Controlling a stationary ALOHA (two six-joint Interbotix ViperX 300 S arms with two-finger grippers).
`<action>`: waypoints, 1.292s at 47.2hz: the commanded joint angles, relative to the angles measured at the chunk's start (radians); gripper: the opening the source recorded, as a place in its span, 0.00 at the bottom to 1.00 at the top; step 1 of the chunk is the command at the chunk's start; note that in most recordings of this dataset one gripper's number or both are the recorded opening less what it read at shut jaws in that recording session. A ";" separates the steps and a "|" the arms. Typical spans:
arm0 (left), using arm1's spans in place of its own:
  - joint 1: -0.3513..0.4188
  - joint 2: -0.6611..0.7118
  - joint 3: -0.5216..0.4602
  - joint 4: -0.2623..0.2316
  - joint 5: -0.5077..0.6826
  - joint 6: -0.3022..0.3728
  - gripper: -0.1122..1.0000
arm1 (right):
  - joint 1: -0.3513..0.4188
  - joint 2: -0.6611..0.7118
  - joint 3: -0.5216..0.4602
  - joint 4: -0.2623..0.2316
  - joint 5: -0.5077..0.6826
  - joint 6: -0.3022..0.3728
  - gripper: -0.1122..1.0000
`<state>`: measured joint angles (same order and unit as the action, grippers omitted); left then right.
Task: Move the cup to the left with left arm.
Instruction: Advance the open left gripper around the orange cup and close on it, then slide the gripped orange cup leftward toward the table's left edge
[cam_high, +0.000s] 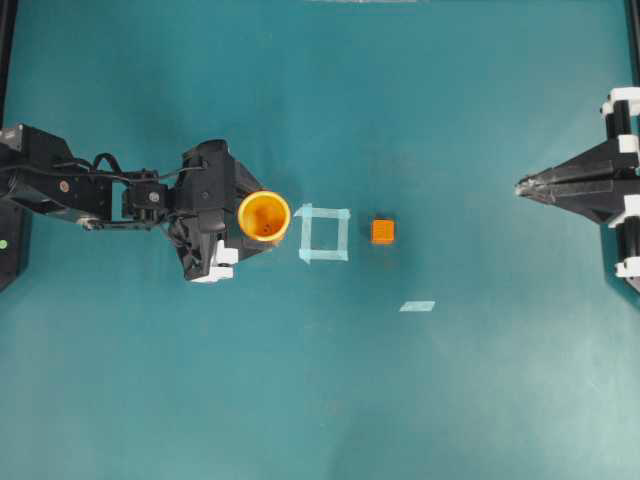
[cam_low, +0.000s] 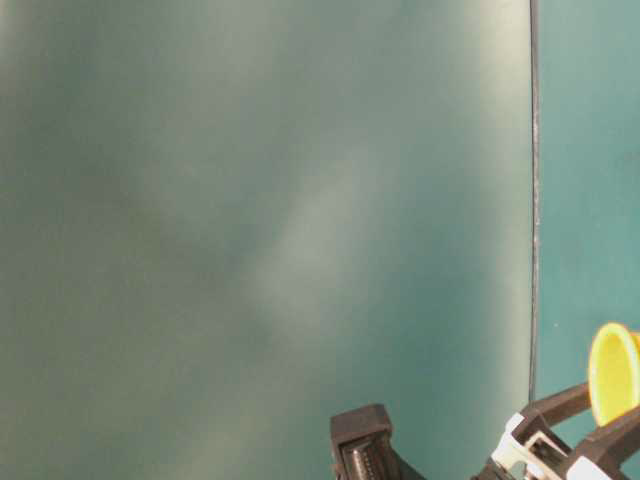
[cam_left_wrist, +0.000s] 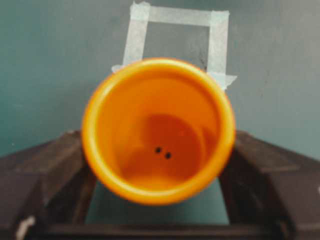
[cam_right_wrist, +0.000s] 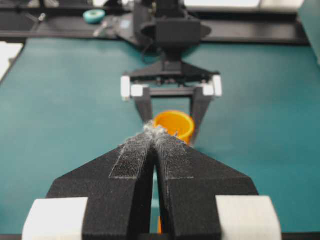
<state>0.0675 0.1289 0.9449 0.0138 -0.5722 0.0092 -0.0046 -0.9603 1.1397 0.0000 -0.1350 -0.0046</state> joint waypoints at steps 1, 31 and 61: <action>0.000 -0.015 -0.009 0.003 -0.012 -0.002 0.70 | -0.002 0.006 -0.031 -0.002 -0.005 0.002 0.10; -0.028 -0.107 0.031 0.003 -0.015 -0.003 0.68 | 0.000 0.003 -0.032 -0.002 0.017 0.003 0.10; -0.044 -0.288 0.238 0.003 -0.006 -0.006 0.68 | -0.002 0.006 -0.032 0.002 0.014 0.003 0.10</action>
<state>0.0307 -0.1212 1.1704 0.0153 -0.5752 0.0031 -0.0046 -0.9603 1.1397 0.0000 -0.1150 -0.0031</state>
